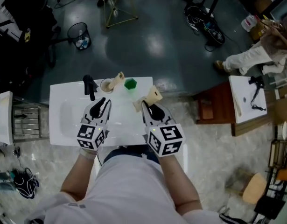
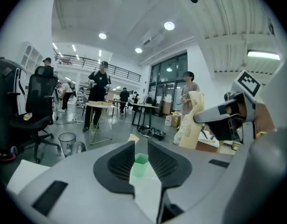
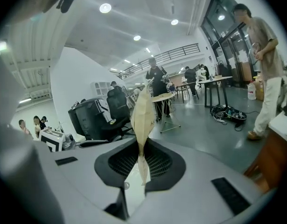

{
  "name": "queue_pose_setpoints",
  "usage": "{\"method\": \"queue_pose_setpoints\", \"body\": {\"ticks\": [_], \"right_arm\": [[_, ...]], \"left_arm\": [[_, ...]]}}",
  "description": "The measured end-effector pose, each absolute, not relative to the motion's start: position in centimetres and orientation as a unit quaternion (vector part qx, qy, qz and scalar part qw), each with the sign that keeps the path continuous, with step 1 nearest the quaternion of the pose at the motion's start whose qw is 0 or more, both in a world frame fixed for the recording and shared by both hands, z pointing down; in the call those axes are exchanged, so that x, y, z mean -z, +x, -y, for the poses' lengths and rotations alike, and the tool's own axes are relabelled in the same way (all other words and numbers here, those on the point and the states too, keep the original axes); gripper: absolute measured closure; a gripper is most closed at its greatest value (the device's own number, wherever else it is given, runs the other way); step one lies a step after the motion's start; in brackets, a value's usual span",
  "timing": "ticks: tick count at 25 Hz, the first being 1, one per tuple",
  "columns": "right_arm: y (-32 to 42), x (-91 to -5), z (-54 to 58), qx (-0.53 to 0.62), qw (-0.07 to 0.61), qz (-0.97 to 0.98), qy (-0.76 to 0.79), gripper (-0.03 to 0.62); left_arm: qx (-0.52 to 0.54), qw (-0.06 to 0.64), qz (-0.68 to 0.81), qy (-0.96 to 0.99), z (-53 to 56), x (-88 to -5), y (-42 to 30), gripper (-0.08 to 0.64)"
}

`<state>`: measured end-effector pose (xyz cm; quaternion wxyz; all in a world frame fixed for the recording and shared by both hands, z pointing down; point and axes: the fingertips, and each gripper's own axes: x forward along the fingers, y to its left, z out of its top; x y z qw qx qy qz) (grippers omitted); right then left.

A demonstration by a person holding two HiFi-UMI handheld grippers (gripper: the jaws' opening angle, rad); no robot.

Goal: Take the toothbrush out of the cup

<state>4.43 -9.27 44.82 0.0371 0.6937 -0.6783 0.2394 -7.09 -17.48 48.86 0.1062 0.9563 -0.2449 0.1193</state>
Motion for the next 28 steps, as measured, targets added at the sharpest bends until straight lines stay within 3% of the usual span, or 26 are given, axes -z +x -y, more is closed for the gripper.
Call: {"method": "queue_pose_setpoints", "body": {"ticks": [8, 18, 28], "right_arm": [[6.0, -46.4, 8.0, -0.261, 0.036, 0.660, 0.703, 0.540], [8.2, -47.9, 6.8, -0.275, 0.037, 0.640, 0.717, 0.540], [10.2, -49.8, 5.0, -0.290, 0.050, 0.623, 0.725, 0.541]], "left_arm": [[-0.160, 0.094, 0.263, 0.947, 20.9, -52.6, -3.6, 0.403], [-0.202, 0.079, 0.283, 0.934, 24.5, -57.5, 0.2, 0.360], [-0.216, 0.060, 0.325, 0.919, 26.7, -59.8, 1.8, 0.362]]}}
